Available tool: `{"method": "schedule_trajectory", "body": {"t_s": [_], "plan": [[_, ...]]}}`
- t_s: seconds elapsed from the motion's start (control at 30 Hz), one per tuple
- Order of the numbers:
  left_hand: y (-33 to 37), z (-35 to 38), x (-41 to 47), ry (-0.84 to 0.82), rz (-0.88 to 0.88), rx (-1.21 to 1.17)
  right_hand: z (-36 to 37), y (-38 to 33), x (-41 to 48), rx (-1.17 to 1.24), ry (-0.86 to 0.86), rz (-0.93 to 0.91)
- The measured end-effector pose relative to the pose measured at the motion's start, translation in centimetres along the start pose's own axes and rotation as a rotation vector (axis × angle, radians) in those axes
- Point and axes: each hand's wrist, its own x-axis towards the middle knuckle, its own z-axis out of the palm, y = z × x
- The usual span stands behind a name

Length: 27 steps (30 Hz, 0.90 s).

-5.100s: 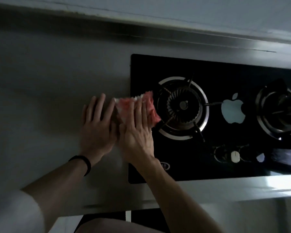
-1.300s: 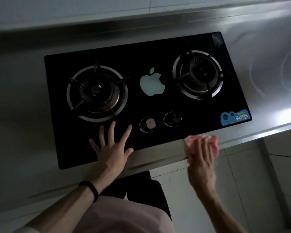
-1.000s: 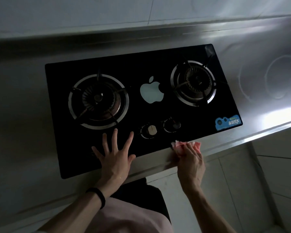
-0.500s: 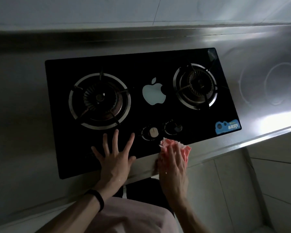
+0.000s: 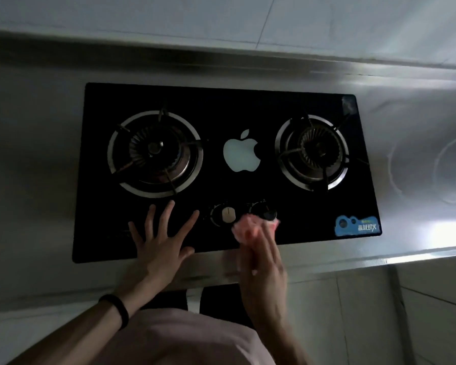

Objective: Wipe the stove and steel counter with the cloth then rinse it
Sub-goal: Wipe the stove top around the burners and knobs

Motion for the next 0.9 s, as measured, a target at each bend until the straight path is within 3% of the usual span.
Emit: {"method": "schedule_trajectory", "body": {"t_s": [0.07,0.3,0.57,0.73,0.9], "plan": [[-0.1,0.0,0.0,-0.004,-0.001,0.004,1.7,0.2,-0.1,-0.157,-0.193,-0.112],[0.1,-0.4,-0.2,-0.011,0.012,-0.018,3.2,3.9,-0.6,-0.313,-0.408,-0.117],[-0.1,-0.3,-0.3,-0.008,0.015,-0.005,5.0,3.3,3.0,-0.297,-0.322,-0.137],[0.3,-0.8,-0.2,-0.026,-0.008,0.000,1.6,6.9,0.6,-0.340,-0.385,-0.173],[0.7,-1.2,-0.2,-0.055,-0.023,-0.008,-3.8,11.7,2.0,-0.435,-0.333,0.045]]}}
